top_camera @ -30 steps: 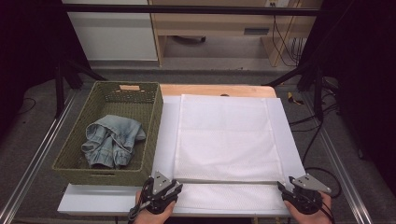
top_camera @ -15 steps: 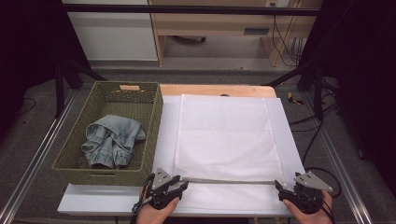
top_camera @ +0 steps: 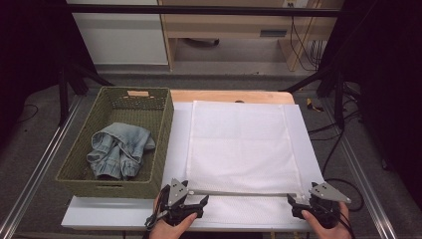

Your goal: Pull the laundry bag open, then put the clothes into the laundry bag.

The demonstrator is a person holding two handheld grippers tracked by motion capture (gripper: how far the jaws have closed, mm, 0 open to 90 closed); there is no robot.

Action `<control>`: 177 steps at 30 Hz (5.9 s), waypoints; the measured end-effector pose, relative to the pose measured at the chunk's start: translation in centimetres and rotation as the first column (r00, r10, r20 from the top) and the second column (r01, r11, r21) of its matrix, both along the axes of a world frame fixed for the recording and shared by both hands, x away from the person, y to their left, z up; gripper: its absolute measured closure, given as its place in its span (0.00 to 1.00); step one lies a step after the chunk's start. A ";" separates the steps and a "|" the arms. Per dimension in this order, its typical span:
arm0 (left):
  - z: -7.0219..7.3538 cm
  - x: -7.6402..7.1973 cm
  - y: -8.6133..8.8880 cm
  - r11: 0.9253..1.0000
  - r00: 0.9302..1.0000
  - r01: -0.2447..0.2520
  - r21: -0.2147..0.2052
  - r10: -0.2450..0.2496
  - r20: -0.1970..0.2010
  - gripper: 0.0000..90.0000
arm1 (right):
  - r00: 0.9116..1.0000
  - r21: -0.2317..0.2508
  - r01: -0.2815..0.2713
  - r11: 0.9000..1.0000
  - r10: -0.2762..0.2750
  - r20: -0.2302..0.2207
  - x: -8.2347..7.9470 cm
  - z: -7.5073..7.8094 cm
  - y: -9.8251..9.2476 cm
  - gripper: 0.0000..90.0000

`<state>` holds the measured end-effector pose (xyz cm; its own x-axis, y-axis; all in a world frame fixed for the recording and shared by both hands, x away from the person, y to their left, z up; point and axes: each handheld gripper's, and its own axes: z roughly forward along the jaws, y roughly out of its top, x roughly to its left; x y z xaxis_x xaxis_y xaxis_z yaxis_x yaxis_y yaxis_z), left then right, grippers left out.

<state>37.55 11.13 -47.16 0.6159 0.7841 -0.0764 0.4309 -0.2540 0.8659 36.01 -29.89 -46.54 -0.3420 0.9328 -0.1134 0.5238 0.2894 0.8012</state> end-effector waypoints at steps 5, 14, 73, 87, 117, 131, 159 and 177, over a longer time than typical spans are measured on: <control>0.3 -0.2 -0.1 1.000 1.000 0.003 -0.003 -0.003 0.004 0.10 | 0.999 0.032 -0.033 0.999 0.034 -0.017 0.6 0.1 0.7 0.08; 0.2 -0.3 0.1 1.000 1.000 0.020 0.009 -0.020 0.000 0.07 | 0.986 0.032 -0.157 0.987 0.159 -0.054 1.7 0.9 3.3 0.15; 0.0 0.1 1.3 0.999 1.000 -0.019 0.051 0.019 -0.014 0.07 | 0.795 -0.131 -0.581 0.803 0.527 -0.300 7.4 2.2 13.2 0.53; 0.0 0.0 1.2 0.998 1.000 -0.025 0.057 0.026 -0.017 0.09 | 0.767 -0.072 -0.607 0.791 0.560 -0.313 7.6 0.7 14.0 0.63; 0.3 -0.5 1.1 0.996 0.999 -0.018 0.088 0.021 -0.026 0.08 | 0.770 -0.018 -0.598 0.801 0.568 -0.291 9.7 3.9 14.0 0.97; 0.2 -0.7 0.8 0.994 0.999 -0.002 0.106 0.006 -0.038 0.08 | 0.789 -0.014 -0.577 0.816 0.554 -0.266 9.6 4.1 14.0 0.99; 1.9 -1.3 0.5 0.995 1.000 0.015 0.097 -0.015 -0.006 0.08 | 0.833 0.023 -0.544 0.839 0.543 -0.108 10.9 15.7 13.3 1.00; 1.9 -1.2 0.3 0.995 1.000 0.021 0.099 -0.019 -0.018 0.08 | 0.831 0.068 -0.540 0.839 0.544 -0.120 11.6 14.1 13.5 1.00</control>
<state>36.32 11.45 -45.27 0.6309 0.7758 -0.0100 0.4396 -0.3469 0.8285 47.60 -16.36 -32.47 -0.8030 0.5959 -0.0082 0.3891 0.5347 0.7501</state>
